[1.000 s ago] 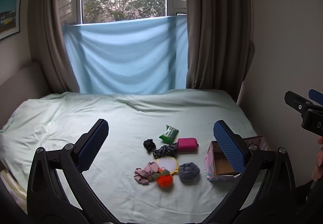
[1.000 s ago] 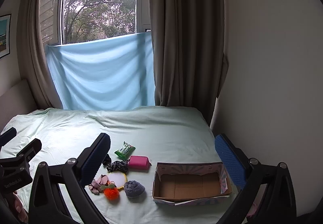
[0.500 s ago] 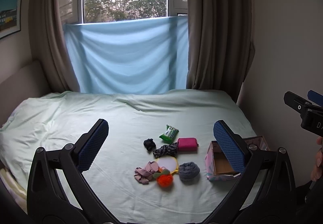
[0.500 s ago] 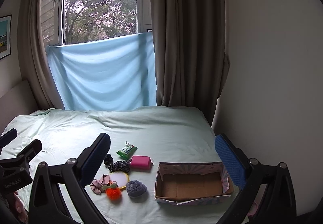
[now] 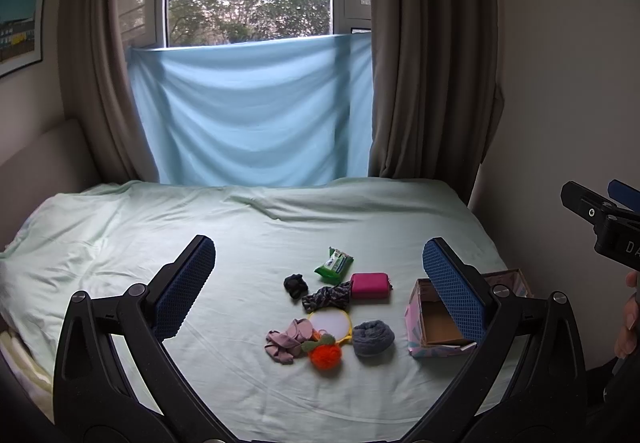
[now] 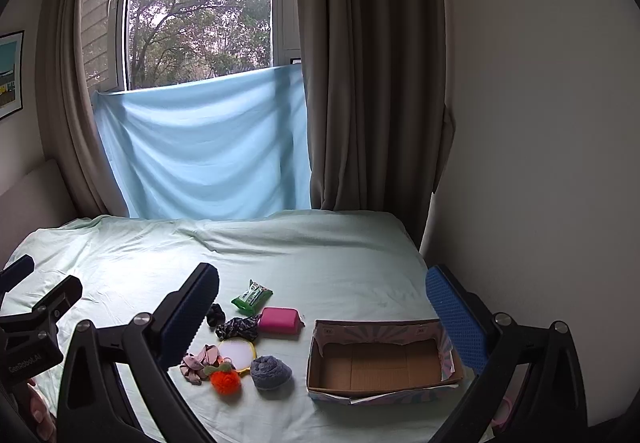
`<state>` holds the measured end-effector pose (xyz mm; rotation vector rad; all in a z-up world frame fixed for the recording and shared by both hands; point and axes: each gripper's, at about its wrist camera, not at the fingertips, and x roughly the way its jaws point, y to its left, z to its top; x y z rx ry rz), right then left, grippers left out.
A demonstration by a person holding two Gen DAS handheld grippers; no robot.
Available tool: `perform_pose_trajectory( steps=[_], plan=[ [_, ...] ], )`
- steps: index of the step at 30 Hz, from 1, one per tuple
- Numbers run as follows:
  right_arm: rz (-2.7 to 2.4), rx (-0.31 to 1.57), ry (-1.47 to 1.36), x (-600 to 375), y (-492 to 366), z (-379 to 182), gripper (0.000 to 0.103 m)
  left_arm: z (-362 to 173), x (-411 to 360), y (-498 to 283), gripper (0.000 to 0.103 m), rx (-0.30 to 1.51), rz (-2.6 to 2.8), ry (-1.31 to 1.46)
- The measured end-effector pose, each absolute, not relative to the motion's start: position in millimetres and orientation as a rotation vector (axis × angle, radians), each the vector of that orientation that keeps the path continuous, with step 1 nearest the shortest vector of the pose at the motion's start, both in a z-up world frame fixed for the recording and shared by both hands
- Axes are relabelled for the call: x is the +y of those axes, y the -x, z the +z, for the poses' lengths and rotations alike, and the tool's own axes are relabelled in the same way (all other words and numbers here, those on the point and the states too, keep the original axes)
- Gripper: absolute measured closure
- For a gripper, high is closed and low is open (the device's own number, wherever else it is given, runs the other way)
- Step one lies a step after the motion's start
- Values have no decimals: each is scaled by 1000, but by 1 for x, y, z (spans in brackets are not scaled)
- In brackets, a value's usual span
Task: Organize soft objects
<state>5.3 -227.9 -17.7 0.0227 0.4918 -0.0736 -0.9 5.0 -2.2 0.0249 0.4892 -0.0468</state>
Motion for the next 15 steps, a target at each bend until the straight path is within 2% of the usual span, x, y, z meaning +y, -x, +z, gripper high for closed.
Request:
perform_pose_trajectory(
  steps=[15],
  plan=[
    [-39,489,-25,-234,-6,-19,0,-2,7,9,0,482,-19,-11]
  ],
)
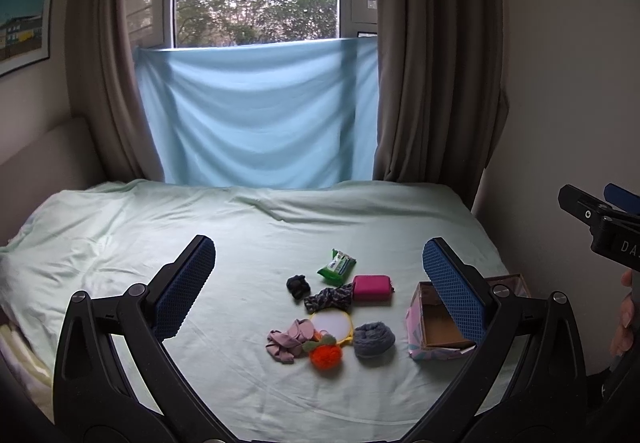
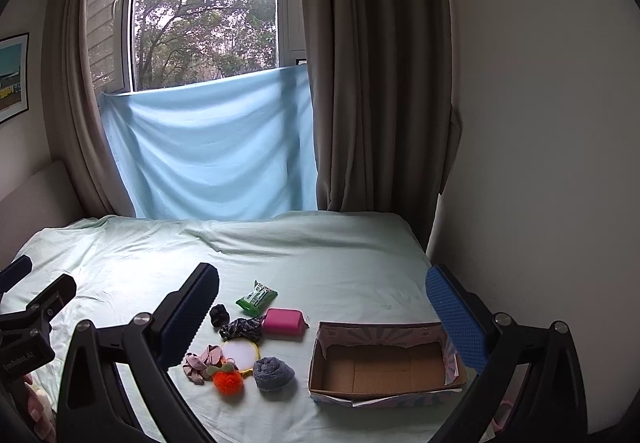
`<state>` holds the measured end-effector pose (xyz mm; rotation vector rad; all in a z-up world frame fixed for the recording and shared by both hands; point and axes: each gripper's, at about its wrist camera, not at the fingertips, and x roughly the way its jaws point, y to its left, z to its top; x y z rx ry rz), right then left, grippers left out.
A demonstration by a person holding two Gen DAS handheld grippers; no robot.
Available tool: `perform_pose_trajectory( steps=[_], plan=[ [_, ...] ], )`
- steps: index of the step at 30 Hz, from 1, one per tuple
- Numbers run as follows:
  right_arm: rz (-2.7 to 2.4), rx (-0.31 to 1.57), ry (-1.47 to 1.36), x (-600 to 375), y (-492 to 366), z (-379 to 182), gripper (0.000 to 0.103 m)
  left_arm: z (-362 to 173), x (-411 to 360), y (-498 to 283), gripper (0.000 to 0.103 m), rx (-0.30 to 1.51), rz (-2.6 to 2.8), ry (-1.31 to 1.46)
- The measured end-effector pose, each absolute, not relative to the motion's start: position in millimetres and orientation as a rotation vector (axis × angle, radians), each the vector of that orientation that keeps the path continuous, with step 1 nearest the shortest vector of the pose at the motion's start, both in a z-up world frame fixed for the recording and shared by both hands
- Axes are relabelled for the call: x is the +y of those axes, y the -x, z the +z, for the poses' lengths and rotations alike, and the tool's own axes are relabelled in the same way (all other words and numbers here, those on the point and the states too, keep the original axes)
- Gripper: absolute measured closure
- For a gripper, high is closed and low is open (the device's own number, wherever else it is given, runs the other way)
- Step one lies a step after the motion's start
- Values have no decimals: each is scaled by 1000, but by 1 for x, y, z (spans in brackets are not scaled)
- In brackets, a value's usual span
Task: Organize soft objects
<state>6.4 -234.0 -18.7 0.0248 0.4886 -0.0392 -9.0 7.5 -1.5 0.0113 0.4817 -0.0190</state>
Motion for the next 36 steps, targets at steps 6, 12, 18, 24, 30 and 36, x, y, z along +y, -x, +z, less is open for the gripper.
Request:
perform_pose_trajectory(
  steps=[6,12,18,24,30,36],
  plan=[
    [36,521,-51,-229,-15,-35,0,-17,19,8,0,545,24,-21],
    [69,548,-52,-209,-19,-60,0,-44,45,0,0,600,19,-27],
    [74,605,-62,-174,-24,-94,0,-86,80,-27,0,666,-79,-42],
    [14,695,-105,-138,-36,-140,0,-138,111,-61,0,717,-198,-102],
    [-37,745,-117,-106,-56,-203,0,-200,130,-100,0,774,-311,-166],
    [-36,782,-101,-74,-81,-269,0,-274,134,-133,0,806,-429,-230]
  ],
)
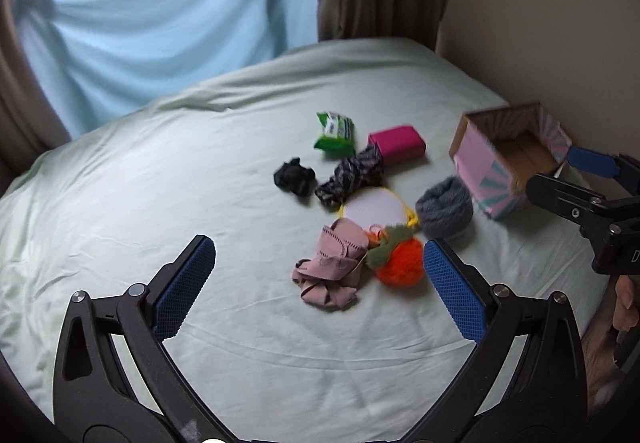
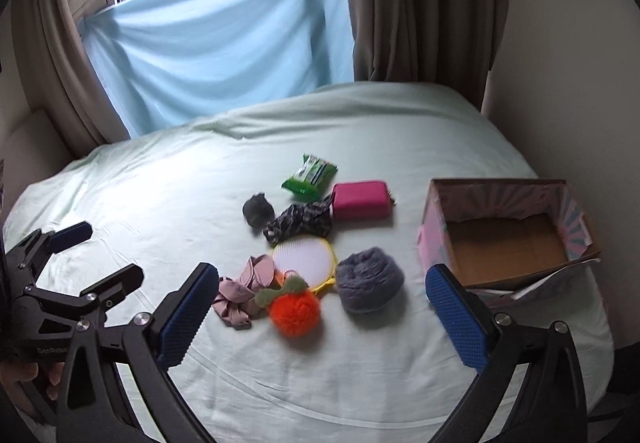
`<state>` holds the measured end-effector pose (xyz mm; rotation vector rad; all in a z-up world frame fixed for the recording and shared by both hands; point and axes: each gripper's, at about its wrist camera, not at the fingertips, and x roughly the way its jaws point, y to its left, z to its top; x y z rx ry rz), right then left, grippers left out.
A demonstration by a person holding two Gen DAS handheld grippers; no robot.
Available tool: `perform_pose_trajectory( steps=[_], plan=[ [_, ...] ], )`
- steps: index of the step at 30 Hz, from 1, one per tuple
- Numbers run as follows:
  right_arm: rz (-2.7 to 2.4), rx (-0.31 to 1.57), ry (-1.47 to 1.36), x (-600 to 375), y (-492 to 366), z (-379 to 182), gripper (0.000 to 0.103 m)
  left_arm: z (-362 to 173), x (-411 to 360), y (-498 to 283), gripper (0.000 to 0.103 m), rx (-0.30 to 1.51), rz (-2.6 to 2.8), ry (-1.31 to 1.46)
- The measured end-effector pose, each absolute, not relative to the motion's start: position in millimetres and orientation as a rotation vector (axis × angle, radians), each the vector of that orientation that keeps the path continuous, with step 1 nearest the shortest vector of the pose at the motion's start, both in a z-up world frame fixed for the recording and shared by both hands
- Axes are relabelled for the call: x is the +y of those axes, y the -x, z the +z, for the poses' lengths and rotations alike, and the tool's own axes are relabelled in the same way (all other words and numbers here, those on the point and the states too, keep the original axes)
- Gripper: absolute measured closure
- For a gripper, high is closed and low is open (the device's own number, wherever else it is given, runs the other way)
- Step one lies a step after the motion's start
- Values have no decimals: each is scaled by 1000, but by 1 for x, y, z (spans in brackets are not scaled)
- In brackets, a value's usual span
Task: Organize soft objects
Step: 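Grasp the pink cloth with the left tool while the right tool grasps the orange pompom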
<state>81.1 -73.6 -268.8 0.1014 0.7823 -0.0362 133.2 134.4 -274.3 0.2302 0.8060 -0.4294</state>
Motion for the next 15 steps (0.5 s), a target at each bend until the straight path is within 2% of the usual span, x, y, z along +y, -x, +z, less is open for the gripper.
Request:
perform_pose_trajectory(
  steps=[8,10,15],
  plan=[
    [-27,837,-139,-52,-106,-358,0,-372,123,-162,0,822,-568,-338],
    [-22,849,-140,-50,-112,-377,7,-394,120,-170,0,838,-593,-347],
    [-7,873,-140,-44,-131,-418,10,-434,110,-183,1,845,-631,-389]
  ],
)
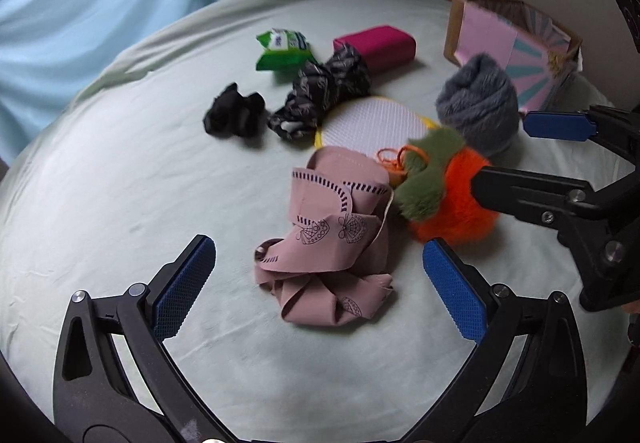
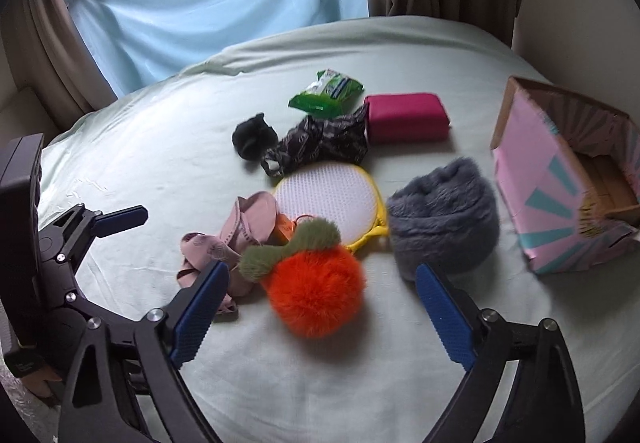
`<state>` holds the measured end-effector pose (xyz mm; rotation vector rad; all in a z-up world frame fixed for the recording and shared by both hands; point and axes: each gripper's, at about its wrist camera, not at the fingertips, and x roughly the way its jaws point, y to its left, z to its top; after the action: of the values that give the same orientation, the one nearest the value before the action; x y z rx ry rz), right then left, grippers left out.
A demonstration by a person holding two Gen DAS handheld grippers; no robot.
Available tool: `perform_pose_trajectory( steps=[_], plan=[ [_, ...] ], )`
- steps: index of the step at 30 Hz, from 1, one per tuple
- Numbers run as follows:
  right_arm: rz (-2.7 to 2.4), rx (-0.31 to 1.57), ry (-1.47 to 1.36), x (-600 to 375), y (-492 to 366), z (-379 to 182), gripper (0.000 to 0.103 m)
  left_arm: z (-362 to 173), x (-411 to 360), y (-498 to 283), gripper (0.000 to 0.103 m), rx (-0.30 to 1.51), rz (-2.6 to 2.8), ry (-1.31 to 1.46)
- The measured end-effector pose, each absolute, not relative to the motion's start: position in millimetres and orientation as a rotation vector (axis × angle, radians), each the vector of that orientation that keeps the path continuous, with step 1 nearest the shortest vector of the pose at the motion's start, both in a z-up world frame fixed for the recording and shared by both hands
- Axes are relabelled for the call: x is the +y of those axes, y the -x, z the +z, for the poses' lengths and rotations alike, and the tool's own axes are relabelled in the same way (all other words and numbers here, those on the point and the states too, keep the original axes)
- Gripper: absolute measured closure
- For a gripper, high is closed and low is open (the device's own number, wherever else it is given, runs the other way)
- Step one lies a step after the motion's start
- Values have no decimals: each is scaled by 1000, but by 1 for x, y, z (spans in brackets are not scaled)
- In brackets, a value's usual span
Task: Organize soft objects
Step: 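Grasp the pink cloth with the left tool while the right tool grasps the orange pompom, then carry the pink cloth and orange pompom in both tools over the pink box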
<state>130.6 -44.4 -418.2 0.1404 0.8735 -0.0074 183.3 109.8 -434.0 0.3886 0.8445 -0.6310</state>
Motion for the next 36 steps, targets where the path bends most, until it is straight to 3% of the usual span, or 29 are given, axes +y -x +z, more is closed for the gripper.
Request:
perform_pose_trajectory(
  steps=[6,8,10,12,14,16,19,24,36],
  plan=[
    [36,908,-140,-41,-150,-454,20,-466,100,-196,4,861,-655,-389],
    [54,919,-139,-41,-156,-463,29,-473,97,-199,12,871,-667,-385],
    [70,934,-141,-42,-160,-470,33,-478,94,-200,32,879,-664,-402],
    [79,933,-152,-44,-161,-474,35,-478,92,-200,37,876,-667,-406],
    [94,939,-162,-44,-163,-477,42,-476,92,-200,51,883,-671,-404],
    [116,959,-175,-43,-166,-481,55,-474,91,-198,62,886,-670,-408],
    [131,959,-188,-42,-166,-481,63,-471,91,-195,71,881,-664,-424],
    [140,941,-200,-44,-163,-475,67,-463,94,-192,79,883,-635,-413],
    [168,888,-160,-53,-147,-411,67,-390,97,-173,79,859,-559,-338]
  ],
)
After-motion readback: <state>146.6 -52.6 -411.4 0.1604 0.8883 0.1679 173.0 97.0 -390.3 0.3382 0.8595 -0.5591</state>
